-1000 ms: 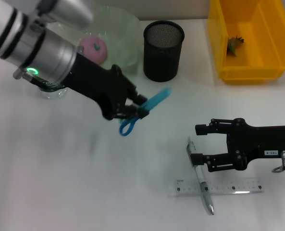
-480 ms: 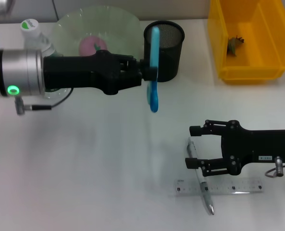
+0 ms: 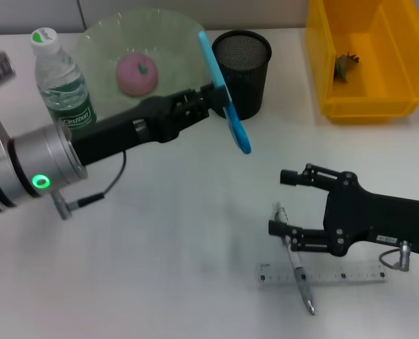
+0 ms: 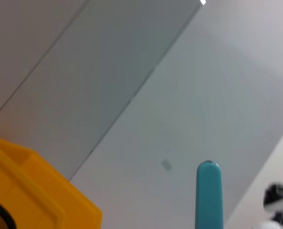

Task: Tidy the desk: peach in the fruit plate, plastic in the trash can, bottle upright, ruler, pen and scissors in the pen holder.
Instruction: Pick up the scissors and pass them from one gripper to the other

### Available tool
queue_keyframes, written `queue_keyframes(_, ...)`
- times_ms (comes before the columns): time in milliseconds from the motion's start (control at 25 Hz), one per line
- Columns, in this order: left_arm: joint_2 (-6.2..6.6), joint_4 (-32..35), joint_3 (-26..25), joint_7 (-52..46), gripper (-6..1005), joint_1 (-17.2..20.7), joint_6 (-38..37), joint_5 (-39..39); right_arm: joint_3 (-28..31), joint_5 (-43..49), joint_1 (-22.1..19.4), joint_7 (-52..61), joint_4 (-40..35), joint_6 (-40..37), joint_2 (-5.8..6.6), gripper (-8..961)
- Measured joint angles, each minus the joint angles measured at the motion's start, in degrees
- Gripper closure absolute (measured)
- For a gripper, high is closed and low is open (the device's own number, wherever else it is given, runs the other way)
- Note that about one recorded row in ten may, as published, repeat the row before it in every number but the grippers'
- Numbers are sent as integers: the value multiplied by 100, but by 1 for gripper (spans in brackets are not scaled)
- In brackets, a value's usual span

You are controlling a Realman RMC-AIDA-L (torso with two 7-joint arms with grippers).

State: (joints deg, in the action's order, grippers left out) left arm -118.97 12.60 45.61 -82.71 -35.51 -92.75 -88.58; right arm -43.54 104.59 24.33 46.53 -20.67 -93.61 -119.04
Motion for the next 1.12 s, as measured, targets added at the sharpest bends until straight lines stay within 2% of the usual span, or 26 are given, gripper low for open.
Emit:
queue_keyframes(80,-21,-490,-2,233,760,1,157,304,420,-41,-1,-740,490,54,-12,126)
queue_keyframes(360,-21,-1183,-17,374,759,4,408,851,1232,-45,69,-2020,1452,316,-46,126)
queue_keyframes(520,-21,-1690,-332,369,758,-24,556,957,1935,-45,165,-2644,2130,614,-62,126)
queue_keyframes(880,-21,-2189,-881,20,757,-60,796,915,2328,-45,595,-2694,2565,1156,-83,125)
queue_keyframes(1120,-21,-2289,-1002,-197,756,-118,1030,903,2376,-45,774,-2919,2700,1206,-85,125)
